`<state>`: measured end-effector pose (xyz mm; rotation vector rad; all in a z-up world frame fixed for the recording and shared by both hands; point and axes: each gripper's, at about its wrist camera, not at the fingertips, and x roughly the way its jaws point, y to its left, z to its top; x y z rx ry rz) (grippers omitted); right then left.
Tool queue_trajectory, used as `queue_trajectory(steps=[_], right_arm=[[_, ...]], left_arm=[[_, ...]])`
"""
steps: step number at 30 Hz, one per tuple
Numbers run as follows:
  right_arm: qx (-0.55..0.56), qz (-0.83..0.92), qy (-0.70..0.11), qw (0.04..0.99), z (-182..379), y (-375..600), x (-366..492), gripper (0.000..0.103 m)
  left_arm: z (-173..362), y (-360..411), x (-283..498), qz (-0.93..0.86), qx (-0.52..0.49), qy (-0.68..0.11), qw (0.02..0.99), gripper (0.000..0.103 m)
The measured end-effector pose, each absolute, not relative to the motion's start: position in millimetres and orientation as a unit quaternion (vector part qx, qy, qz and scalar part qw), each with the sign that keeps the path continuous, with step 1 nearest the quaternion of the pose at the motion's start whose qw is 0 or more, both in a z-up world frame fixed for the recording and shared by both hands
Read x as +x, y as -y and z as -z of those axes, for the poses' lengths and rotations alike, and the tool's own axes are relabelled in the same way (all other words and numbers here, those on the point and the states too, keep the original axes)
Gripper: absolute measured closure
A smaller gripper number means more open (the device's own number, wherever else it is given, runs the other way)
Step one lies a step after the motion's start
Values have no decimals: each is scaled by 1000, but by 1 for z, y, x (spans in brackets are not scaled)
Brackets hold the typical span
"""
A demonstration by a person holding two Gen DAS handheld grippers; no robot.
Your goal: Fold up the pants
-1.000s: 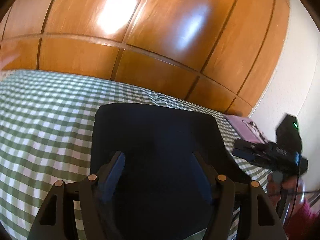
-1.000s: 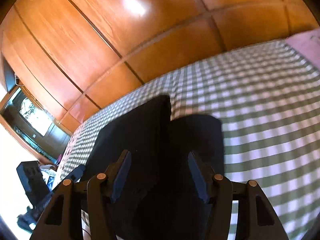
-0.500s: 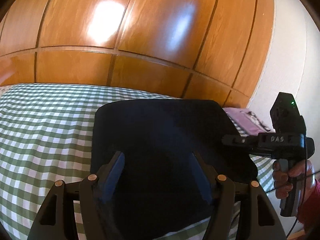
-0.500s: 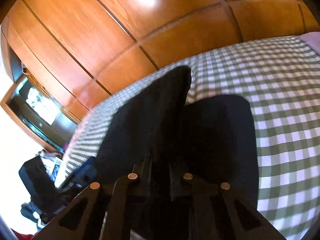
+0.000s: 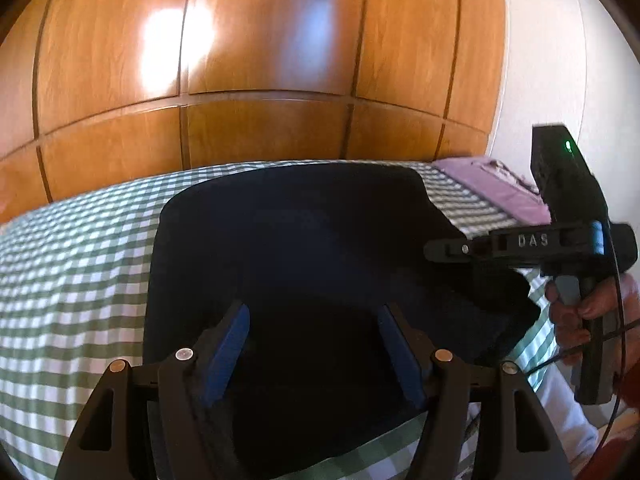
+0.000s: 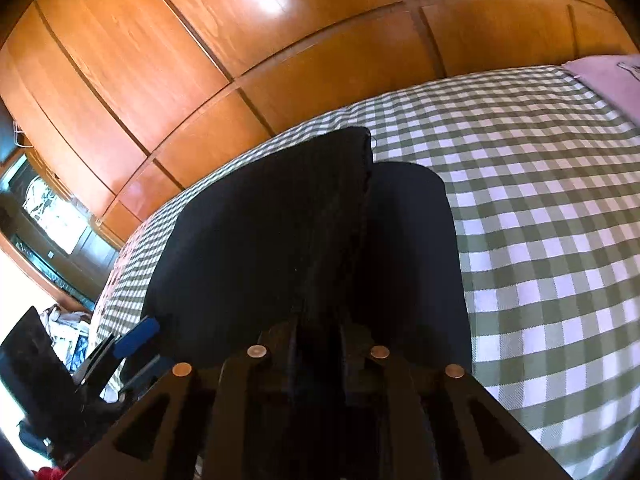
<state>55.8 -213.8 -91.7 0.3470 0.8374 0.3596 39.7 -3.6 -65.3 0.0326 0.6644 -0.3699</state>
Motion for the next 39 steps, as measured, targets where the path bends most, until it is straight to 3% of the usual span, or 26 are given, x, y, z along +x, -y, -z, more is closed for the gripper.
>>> queue_trajectory(steps=[3,9,12,24,32,39], right_arm=[[140,-155,-391,897,75,214,51,78],[51,-141,-328,933,29,204,40,78],[17,-156,-323,933,23,188,48,78],[-28,-148,-375,915,65,159,111,81],[-54,-133,-377,915,83,162,136,81],[-49,-135,-355,924,87,166,135,81]], left_arm=[[55,-5,42,190,-13,-332,924,35],[29,-31,65,175,-81,-332,924,35],[23,-29,89,155,-59,-350,922,35],[56,1,159,112,41,-426,897,33],[72,-8,179,105,1,-437,893,25],[74,-8,174,108,-8,-427,898,25]])
